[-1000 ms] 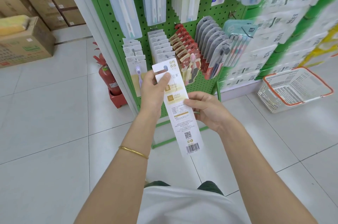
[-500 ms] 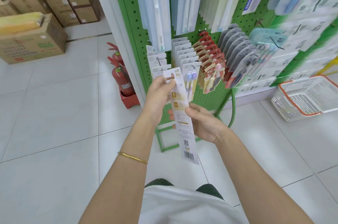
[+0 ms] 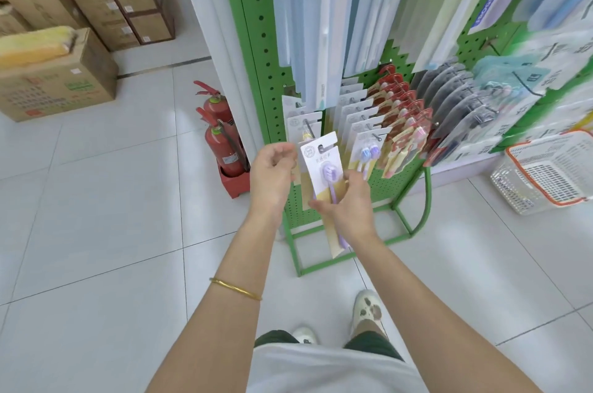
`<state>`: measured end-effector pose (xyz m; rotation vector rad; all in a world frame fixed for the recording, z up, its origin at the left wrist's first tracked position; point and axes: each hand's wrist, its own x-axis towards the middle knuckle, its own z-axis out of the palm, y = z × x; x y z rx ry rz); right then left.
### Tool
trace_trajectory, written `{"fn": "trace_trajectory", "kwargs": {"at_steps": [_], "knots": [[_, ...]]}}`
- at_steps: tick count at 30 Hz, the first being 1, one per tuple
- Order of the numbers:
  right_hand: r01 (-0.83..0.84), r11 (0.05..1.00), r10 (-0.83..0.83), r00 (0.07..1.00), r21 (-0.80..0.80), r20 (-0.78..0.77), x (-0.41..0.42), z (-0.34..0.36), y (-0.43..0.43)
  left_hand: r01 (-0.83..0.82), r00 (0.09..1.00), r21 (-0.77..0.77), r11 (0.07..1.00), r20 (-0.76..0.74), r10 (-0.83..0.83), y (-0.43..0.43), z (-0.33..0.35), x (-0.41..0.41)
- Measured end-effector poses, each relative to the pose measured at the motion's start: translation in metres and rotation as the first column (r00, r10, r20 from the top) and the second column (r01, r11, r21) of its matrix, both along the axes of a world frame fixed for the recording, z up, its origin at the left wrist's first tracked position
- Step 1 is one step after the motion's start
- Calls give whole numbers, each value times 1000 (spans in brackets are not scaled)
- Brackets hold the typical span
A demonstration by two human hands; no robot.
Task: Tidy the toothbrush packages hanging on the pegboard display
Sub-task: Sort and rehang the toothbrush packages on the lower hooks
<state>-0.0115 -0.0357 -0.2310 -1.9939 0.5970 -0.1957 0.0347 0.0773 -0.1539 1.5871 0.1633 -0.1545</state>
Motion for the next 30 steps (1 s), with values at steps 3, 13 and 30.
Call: {"fn": "trace_trajectory", "kwargs": {"at_steps": [3,13,30], "knots": [[41,996,-39,999,-74,21,2,-6,5,-8,1000,7,1000,14,8,-1,-1,9],[73,995,-72,997,-66,9,35,-14,16,-38,993,153,987,118,20,2,-8,39],[73,997,-73,997,-4,-13,50,-20,20,92,900,641,762,273,-339,-6,-16,94]]}}
